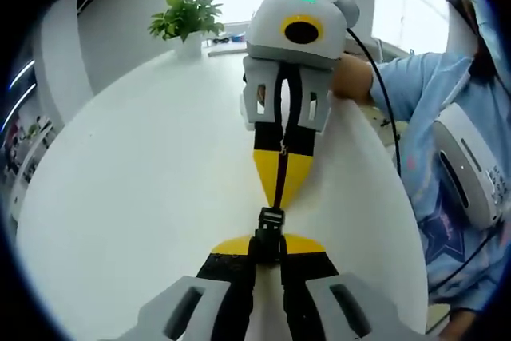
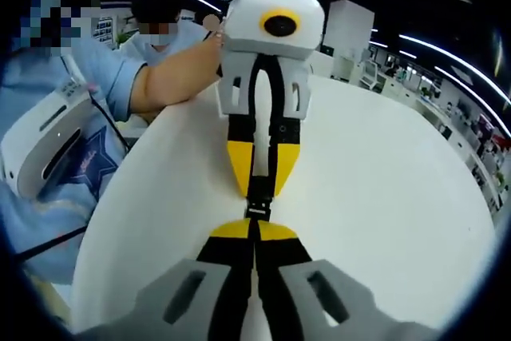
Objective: Snap the two parts of the plastic buckle together until the buckle closes and remains connected.
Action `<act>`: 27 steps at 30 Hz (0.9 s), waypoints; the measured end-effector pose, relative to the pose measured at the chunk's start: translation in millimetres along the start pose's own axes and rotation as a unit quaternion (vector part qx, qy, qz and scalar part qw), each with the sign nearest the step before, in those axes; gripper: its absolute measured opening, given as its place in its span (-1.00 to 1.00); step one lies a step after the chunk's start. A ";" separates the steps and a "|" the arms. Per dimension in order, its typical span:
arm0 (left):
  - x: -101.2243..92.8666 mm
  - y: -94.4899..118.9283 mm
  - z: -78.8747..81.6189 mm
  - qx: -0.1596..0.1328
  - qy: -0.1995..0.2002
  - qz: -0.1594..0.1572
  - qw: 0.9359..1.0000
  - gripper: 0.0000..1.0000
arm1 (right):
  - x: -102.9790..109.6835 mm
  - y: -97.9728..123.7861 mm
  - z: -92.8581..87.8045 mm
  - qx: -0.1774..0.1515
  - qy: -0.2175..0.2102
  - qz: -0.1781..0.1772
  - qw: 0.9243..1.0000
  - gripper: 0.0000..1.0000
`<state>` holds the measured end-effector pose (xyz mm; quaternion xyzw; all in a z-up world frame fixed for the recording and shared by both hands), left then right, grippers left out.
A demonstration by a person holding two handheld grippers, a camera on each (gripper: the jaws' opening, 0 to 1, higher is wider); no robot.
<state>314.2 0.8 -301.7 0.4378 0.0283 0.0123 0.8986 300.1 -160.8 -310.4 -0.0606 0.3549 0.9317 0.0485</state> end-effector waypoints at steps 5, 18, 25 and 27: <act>2.8 0.4 -2.5 -0.004 0.004 -0.004 1.000 -0.80 | -2.0 -0.4 -2.0 -0.004 -0.034 0.000 0.999 -0.99; 8.2 -0.7 8.7 0.055 -0.006 -0.032 0.998 -0.79 | -1.8 -2.5 -5.3 -0.022 -0.048 -0.002 0.999 -0.99; 5.7 -0.5 2.6 0.037 -0.017 -0.026 0.999 -0.79 | 9.1 -2.7 4.4 0.023 0.020 -0.046 0.998 -1.00; 4.8 -1.0 1.2 0.030 -0.017 -0.026 0.999 -0.80 | 6.8 -1.9 2.8 0.021 0.023 -0.045 0.999 -1.00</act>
Point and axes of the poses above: the point that each gripper's makers call its tool centre point, and the gripper's own axes: y roughly backward along the fingers, x roughly to its left, z roughly out of its top, the point moved 10 cm from there along y, roughly backward along the fingers, and after that the axes turned 3 degrees about x, right-handed, at the moved point
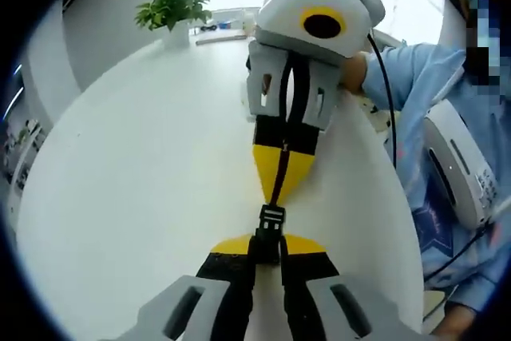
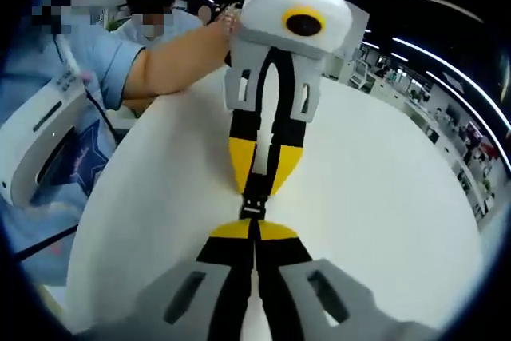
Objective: Snap the two parts of the plastic buckle together until the buckle closes and remains connected.
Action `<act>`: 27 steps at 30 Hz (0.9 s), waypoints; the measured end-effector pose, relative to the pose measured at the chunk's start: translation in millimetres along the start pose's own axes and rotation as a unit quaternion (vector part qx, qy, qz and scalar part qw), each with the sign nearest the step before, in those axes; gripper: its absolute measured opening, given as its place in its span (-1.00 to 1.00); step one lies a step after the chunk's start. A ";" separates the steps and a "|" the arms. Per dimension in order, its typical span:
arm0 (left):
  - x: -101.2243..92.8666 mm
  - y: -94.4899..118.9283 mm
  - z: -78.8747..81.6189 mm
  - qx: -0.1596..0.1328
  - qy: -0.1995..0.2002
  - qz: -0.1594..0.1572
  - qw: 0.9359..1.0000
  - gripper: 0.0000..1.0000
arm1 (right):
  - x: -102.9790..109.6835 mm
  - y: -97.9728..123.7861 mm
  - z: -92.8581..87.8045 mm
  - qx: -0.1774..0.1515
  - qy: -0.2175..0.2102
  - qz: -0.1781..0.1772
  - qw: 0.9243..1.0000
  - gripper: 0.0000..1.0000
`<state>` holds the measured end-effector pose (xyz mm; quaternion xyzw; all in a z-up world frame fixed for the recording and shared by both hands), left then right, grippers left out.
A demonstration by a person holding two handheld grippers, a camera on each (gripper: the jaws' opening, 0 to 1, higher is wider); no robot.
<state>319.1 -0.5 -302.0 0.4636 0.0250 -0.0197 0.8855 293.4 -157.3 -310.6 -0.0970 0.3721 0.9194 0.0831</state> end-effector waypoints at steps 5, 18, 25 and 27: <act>-4.2 -2.5 0.3 -0.007 0.001 0.004 1.000 -0.80 | 3.2 -0.3 0.6 0.004 0.008 -0.008 1.000 -1.00; -12.7 -7.6 -1.4 -0.022 0.007 0.008 1.000 -0.81 | 10.8 2.6 -5.4 -0.004 -0.006 -0.005 1.000 -1.00; -15.1 -11.8 1.3 -0.021 0.011 0.009 1.000 -0.80 | 13.9 0.5 -3.3 -0.017 -0.026 0.001 1.000 -1.00; -17.6 -15.3 1.9 -0.026 0.009 0.010 1.000 -0.78 | 12.1 -5.1 -6.9 -0.069 -0.069 0.016 0.995 -0.99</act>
Point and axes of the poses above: the point that each gripper's makers call its tool centre point, and the gripper's own axes: y roughly backward along the fingers, x roughly to its left, z roughly out of its top, the point moved 10 cm from there along y, roughly backward along the fingers, and after that the axes turned 3 degrees about x, right-handed, at the moved point
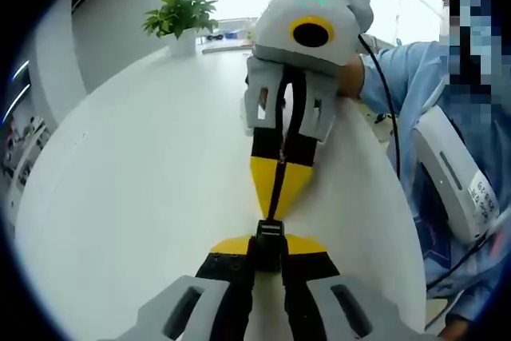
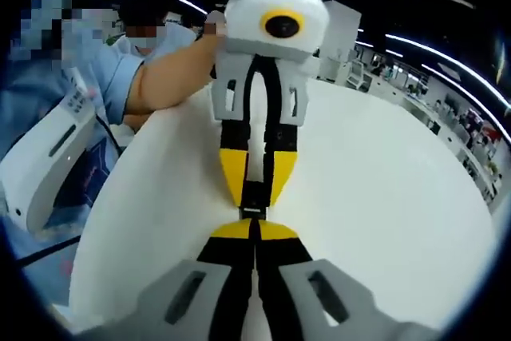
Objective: Snap the two parts of the plastic buckle together until the buckle closes and remains connected.
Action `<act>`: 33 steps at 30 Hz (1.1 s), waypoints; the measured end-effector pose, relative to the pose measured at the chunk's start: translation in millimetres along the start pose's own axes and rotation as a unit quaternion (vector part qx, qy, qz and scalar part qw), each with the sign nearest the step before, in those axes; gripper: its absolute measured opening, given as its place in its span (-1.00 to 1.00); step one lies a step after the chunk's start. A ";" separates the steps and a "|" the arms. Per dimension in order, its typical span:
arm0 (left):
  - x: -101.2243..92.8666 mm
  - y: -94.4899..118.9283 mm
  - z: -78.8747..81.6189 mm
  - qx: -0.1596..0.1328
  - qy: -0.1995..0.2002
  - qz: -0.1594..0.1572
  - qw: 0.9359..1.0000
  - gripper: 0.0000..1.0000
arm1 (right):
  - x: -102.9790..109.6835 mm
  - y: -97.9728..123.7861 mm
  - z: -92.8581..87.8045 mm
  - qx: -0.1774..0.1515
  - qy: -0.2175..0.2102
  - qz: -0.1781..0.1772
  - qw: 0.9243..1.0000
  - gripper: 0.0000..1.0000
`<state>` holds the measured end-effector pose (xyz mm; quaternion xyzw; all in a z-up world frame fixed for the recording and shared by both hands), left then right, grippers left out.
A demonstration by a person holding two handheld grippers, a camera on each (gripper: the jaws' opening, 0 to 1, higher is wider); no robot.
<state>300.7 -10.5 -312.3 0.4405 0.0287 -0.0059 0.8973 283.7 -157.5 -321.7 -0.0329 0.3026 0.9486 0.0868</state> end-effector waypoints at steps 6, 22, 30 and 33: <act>-0.4 -10.8 1.3 -0.039 -0.016 -0.006 0.999 -0.76 | -16.6 16.4 -19.3 -0.024 -0.024 0.041 0.999 -0.92; 7.3 17.4 -6.0 -0.053 -0.034 0.004 0.998 -0.60 | -18.4 10.6 -5.9 -0.022 -0.015 0.052 0.998 -0.42; 14.3 14.9 -13.5 -0.039 -0.043 -0.007 0.998 -0.59 | -16.9 0.7 -2.3 -0.019 -0.005 0.050 0.999 -0.72; 15.1 15.9 -14.6 -0.042 -0.042 -0.015 0.998 -0.60 | -17.4 -3.2 -2.0 -0.018 -0.002 0.048 0.999 -0.75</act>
Point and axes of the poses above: the point that each gripper's makers call its tool centre point, and the gripper's own axes: y roughly backward along the fingers, x roughly to its left, z roughly out of its top, the point moved 10 cm from there along y, roughly backward along the fingers, and after that the axes turned 3 degrees about x, right-handed, at the moved point
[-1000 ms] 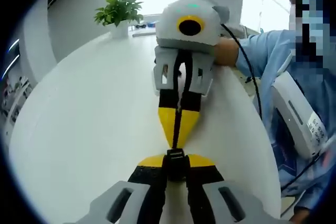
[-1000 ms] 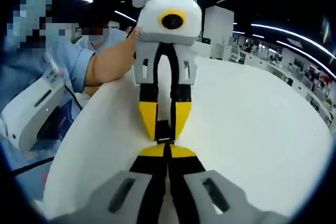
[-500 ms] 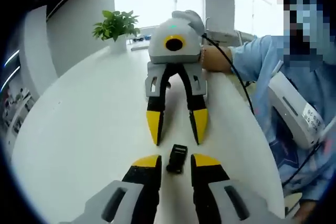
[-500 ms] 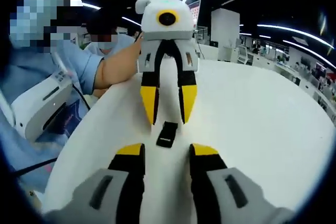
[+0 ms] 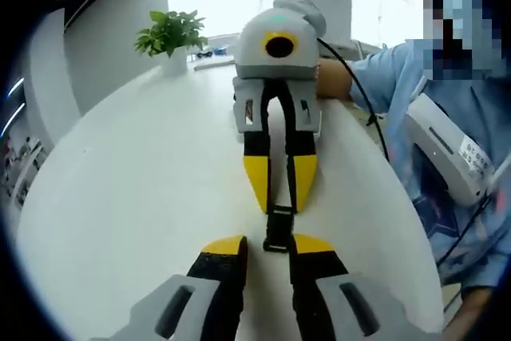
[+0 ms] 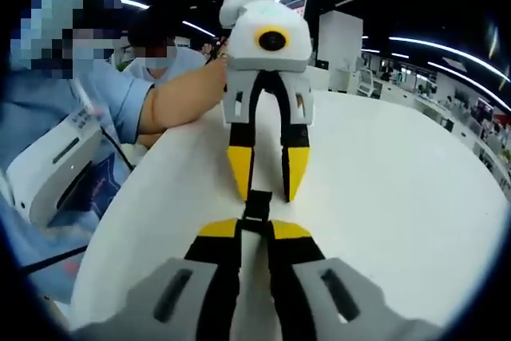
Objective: Snap the two parts of the plastic buckle together until the buckle closes and remains connected.
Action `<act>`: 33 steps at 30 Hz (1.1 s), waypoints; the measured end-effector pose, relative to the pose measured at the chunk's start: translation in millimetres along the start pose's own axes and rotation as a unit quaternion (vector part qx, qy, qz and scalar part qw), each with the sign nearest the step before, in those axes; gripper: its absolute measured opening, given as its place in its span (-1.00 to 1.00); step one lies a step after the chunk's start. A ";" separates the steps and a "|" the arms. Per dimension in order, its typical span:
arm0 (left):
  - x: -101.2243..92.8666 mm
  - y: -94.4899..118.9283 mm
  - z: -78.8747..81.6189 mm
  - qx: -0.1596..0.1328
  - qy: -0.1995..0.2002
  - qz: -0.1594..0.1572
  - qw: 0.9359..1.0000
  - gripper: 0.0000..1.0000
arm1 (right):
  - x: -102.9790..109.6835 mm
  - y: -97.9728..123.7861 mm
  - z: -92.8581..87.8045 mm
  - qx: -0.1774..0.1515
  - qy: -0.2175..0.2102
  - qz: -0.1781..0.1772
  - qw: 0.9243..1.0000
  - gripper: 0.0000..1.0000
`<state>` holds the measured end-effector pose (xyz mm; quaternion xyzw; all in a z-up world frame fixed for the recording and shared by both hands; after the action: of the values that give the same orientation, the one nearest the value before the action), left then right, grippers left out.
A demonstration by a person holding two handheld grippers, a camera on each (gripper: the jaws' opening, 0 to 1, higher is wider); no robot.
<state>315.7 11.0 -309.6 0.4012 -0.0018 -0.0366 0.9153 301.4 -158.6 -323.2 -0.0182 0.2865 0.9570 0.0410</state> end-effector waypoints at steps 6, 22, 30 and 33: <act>-0.7 3.3 -2.2 -0.001 -0.008 -0.008 1.000 -0.75 | -1.3 -3.3 1.1 0.001 0.000 -0.008 1.000 -0.75; 11.2 2.9 -4.8 -0.019 0.030 0.012 0.999 -0.76 | -4.9 0.5 1.2 0.015 -0.017 -0.046 0.999 -0.76; 21.2 -1.8 -5.0 -0.035 0.042 0.019 0.998 -0.76 | -7.7 8.4 5.3 0.043 0.001 -0.073 0.996 -0.76; 24.0 -2.9 -4.1 -0.039 0.042 0.020 0.998 -0.76 | -13.1 9.1 2.2 0.046 -0.008 -0.071 0.996 -0.76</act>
<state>339.6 10.4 -315.1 0.3665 0.0304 -0.0017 0.9299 313.7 -165.9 -315.6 -0.0289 0.3282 0.9376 0.1114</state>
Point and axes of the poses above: the point that each gripper's makers call its tool centre point, and the gripper's own axes: y roughly backward along the fingers, x roughly to its left, z roughly out of its top, the point moved 10 cm from there along y, roughly backward along the fingers, and after that the axes turned 3 degrees about x, right-handed, at the moved point
